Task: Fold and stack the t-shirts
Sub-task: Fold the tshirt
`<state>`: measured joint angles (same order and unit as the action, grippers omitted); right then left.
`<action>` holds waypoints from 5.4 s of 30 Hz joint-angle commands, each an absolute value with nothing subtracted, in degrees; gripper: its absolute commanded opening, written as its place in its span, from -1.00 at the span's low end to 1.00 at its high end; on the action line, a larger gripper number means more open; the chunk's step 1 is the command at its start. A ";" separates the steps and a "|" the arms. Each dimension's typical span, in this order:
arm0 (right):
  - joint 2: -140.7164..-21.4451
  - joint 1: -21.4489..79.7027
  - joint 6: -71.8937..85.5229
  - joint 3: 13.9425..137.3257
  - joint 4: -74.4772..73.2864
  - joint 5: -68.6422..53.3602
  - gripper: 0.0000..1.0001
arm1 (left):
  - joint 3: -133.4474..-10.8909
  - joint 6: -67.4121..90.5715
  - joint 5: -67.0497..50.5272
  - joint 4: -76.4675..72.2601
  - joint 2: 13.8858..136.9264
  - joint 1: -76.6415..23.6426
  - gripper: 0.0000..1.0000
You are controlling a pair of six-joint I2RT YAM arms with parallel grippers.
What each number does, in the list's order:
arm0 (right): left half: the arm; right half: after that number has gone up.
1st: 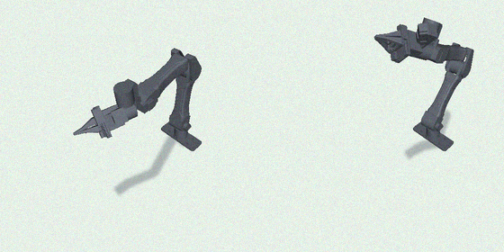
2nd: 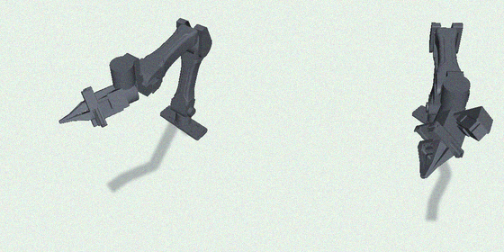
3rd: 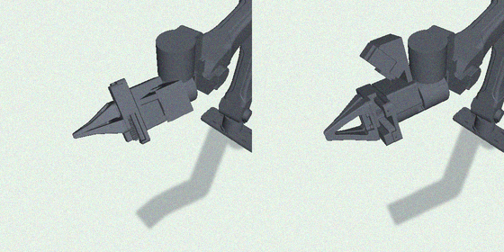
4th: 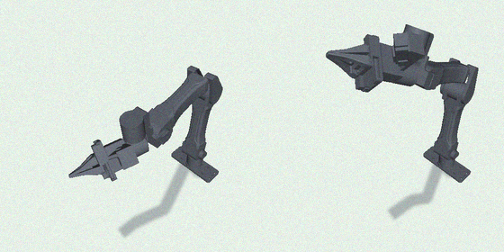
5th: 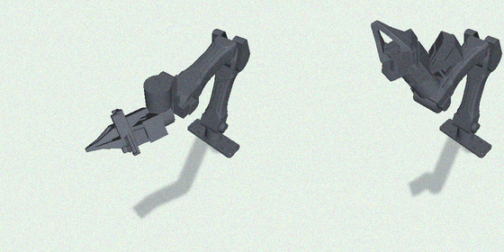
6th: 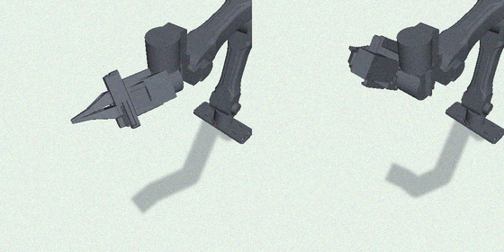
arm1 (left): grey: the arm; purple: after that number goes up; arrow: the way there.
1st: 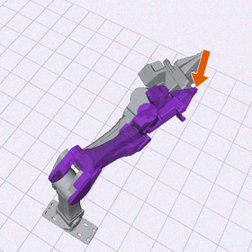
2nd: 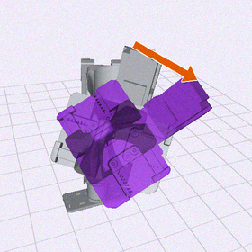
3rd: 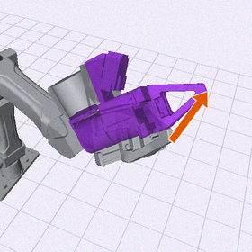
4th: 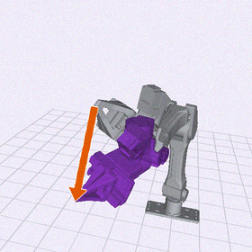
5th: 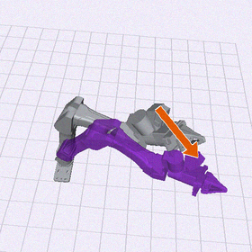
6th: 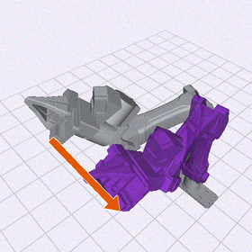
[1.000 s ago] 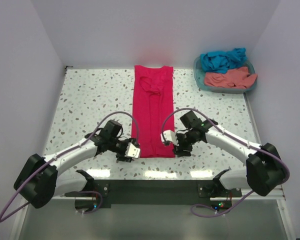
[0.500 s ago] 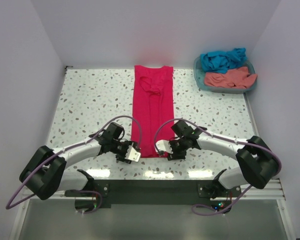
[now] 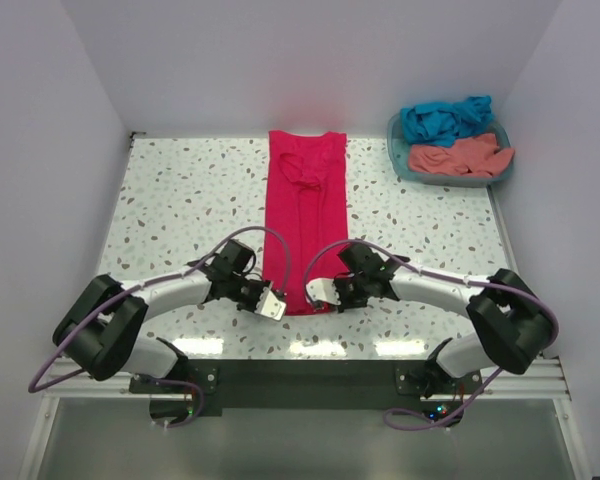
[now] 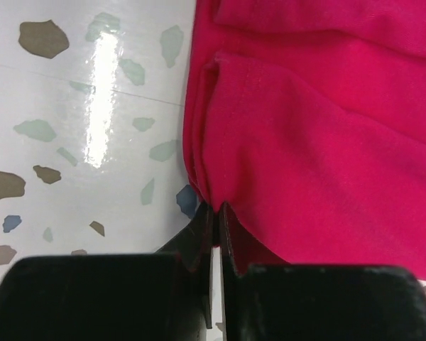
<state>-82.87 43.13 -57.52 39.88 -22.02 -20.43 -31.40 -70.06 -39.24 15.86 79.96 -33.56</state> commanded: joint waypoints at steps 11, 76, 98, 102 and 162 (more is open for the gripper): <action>-69.35 48.78 -53.70 34.62 -24.61 -21.89 -1.00 | -33.57 -64.08 -44.12 24.87 70.41 -38.50 -1.00; -117.17 18.11 -66.27 95.64 -29.17 -22.94 0.01 | -96.17 -60.74 -43.33 18.90 121.48 -9.93 0.23; -103.71 27.16 -64.78 68.47 -26.99 -26.54 -0.21 | -58.62 -67.32 -43.68 15.12 100.54 -18.10 0.25; -105.38 27.60 -66.00 67.07 -25.67 -24.53 -0.21 | -59.06 -68.73 -43.24 15.38 102.04 -18.37 0.24; -73.60 27.68 -66.53 60.57 -53.24 -28.55 -1.00 | -53.09 -63.12 -44.64 45.24 74.48 -29.69 -1.00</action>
